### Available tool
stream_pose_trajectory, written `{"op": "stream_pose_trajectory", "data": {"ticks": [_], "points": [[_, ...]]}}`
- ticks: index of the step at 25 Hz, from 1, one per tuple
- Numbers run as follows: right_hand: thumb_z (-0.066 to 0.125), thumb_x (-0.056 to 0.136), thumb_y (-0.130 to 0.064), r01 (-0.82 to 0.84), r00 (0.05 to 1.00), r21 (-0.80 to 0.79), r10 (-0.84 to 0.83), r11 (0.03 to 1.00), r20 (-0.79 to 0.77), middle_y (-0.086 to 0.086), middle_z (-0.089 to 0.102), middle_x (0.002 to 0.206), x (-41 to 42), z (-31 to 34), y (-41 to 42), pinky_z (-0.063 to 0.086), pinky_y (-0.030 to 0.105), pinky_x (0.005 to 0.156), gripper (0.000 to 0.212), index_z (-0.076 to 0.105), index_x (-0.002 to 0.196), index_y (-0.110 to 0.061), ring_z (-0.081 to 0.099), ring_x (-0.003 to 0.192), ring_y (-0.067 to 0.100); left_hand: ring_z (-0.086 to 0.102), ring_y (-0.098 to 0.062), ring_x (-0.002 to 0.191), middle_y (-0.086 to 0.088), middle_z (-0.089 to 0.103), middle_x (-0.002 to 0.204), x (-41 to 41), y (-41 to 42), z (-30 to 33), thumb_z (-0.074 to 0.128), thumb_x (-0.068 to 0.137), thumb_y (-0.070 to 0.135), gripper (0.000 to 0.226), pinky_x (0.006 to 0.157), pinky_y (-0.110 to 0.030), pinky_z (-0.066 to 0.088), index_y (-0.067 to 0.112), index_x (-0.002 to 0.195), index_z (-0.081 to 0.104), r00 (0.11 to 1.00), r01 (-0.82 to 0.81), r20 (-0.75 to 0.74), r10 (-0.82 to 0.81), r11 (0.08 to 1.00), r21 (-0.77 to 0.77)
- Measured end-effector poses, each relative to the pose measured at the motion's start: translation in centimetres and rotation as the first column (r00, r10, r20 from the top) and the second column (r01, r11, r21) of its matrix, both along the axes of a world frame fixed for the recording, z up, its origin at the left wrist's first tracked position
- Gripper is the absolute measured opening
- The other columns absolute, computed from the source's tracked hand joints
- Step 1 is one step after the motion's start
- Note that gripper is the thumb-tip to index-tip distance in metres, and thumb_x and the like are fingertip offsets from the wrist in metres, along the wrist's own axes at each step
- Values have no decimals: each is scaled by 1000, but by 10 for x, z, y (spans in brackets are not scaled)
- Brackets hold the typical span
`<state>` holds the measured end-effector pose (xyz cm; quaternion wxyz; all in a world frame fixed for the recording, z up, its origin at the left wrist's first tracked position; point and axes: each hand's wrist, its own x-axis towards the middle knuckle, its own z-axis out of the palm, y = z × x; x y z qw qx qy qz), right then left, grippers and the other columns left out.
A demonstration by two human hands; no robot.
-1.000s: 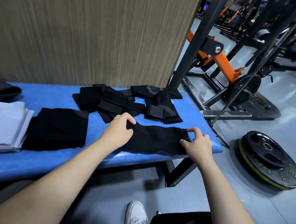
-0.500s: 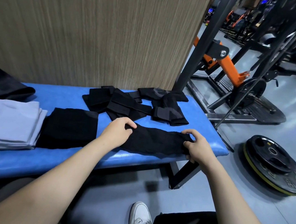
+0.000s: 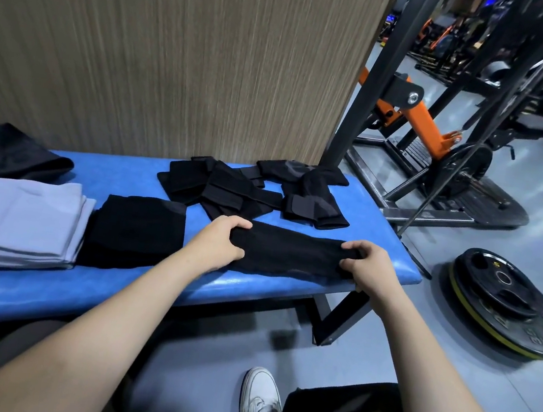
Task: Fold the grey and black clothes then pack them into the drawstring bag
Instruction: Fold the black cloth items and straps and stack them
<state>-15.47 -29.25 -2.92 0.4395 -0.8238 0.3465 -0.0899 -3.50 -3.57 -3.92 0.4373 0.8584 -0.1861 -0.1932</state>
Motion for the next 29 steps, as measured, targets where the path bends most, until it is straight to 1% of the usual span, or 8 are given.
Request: {"op": "stream_pose_trajectory", "data": {"ticks": [6, 12, 14, 15, 17, 21, 26, 29], "points": [[63, 84, -4, -158, 977, -190, 181, 969, 111, -7, 61, 106, 11, 11, 32, 43, 21, 81, 34, 68, 108, -27, 59, 94, 12, 70, -29, 96, 8, 59, 121, -6, 3, 4, 67, 85, 10, 50, 86, -48, 57, 35, 128, 58, 1000, 11, -21, -11, 1000, -6], [64, 81, -2, -399, 863, -394, 484, 828, 145, -15, 42, 88, 37, 10, 99, 35, 12, 71, 40, 65, 115, -23, 48, 79, -5, 65, -17, 99, 4, 62, 121, -10, 6, 5, 63, 84, 3, 68, 91, -38, 55, 35, 142, 44, 997, 24, -71, -28, 998, -50], [64, 81, -2, -453, 833, -392, 537, 801, 135, -16, 42, 89, 44, 8, 115, 35, 15, 74, 43, 62, 119, -22, 47, 81, -6, 62, -17, 105, 16, 51, 120, -11, 6, 7, 51, 85, -2, 73, 87, -35, 54, 34, 148, 38, 984, -7, -175, -19, 990, -142], [64, 82, -2, -470, 824, -384, 551, 795, 132, -16, 42, 90, 47, 8, 120, 35, 15, 74, 44, 60, 121, -23, 46, 83, -7, 59, -10, 103, 17, 26, 130, -14, 6, 11, 46, 86, -5, 75, 84, -31, 50, 32, 150, 36, 971, -23, -239, -21, 983, -181], [66, 81, -4, -492, 811, -358, 567, 794, 143, -14, 46, 92, 51, 8, 127, 34, 11, 73, 47, 57, 123, -23, 46, 84, -7, 53, -8, 89, 9, 40, 111, -17, 8, 14, 39, 84, -10, 75, 80, -32, 44, 30, 148, 39, 937, -46, -347, -46, 967, -252], [68, 81, -5, -549, 787, -237, 591, 802, 177, -8, 57, 92, 53, 5, 135, 41, 14, 66, 48, 55, 122, -25, 46, 61, 3, 56, -21, 95, 0, 60, 100, -19, 14, 19, 30, 85, -10, 54, 70, -28, 49, 34, 105, 55, 864, -162, -499, -67, 901, -403], [56, 88, 4, -608, 776, 116, 558, 785, 292, 1, 69, 98, 50, 14, 128, 42, 27, 48, 38, 53, 122, -14, 53, 49, 22, 67, -28, 101, -10, 67, 123, -14, 15, 12, 55, 96, 24, 41, 92, -52, 52, 23, 136, 48, 885, -186, -462, -51, 872, -453], [53, 91, 3, -456, 859, 103, 407, 884, 311, -1, 64, 87, 49, 14, 117, 37, 28, 49, 28, 59, 112, -13, 52, 54, 21, 62, -15, 115, -4, 54, 140, -13, 16, 8, 66, 90, 24, 66, 91, -31, 53, 37, 147, 36, 928, -172, -371, 18, 906, -387]]}}
